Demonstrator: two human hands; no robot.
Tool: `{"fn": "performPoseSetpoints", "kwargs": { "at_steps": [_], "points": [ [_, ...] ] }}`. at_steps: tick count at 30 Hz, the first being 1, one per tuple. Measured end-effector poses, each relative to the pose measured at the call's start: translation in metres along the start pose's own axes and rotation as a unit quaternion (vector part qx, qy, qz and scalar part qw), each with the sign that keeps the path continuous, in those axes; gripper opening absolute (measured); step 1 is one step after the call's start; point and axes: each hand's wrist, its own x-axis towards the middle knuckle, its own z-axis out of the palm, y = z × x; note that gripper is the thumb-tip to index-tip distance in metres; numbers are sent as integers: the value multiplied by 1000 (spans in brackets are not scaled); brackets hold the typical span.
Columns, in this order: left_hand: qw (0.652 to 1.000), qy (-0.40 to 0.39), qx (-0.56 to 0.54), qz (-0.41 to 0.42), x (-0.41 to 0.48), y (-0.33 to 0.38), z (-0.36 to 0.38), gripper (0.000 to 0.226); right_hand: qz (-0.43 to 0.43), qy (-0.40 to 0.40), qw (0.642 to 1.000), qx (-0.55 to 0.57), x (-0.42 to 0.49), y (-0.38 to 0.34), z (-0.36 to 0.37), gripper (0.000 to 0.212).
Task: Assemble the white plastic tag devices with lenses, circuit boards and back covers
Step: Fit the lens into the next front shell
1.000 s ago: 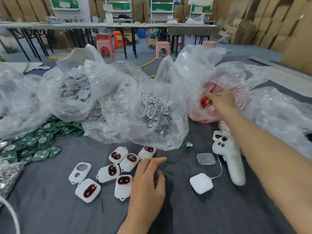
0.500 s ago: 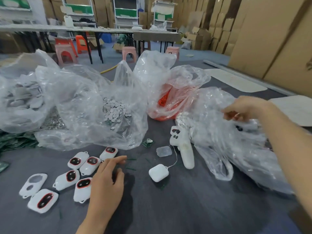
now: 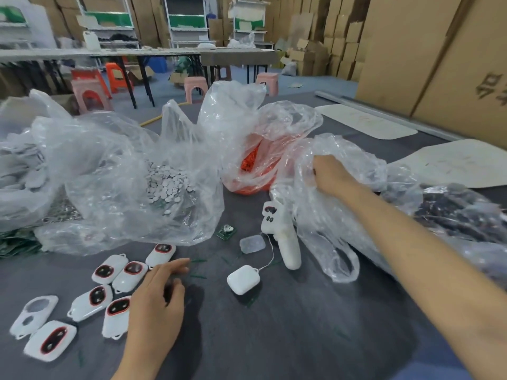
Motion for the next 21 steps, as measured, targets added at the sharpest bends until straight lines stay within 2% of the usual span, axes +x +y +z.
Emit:
{"fn": "performPoseSetpoints", "kwargs": {
  "at_steps": [3,7,10,14,17,20,21],
  "points": [
    [1000,-1,-1,-7,1,-1,0,46,87,-117,989,-20,14,-6,18,35],
    [1000,-7,-3,-8,1,-3,0,45,163,-125,979,12,21,-1,22,40],
    [1000,-13,-12,-17,1,-4,0,45,171,-120,978,3,23,4,27,39],
    [999,-18,-31,-24,0,-4,1,47,178,-203,963,18,22,4,16,38],
    [999,-26,-33,-24,0,-4,1,48,180,-235,955,-23,14,1,-3,49],
    [999,-33,-28,-19,1,-3,1,50,200,-242,949,-23,2,-10,-16,43],
    [999,-35,-25,-16,1,-3,0,50,162,-246,955,-44,1,-11,-16,41]
  ]
}}
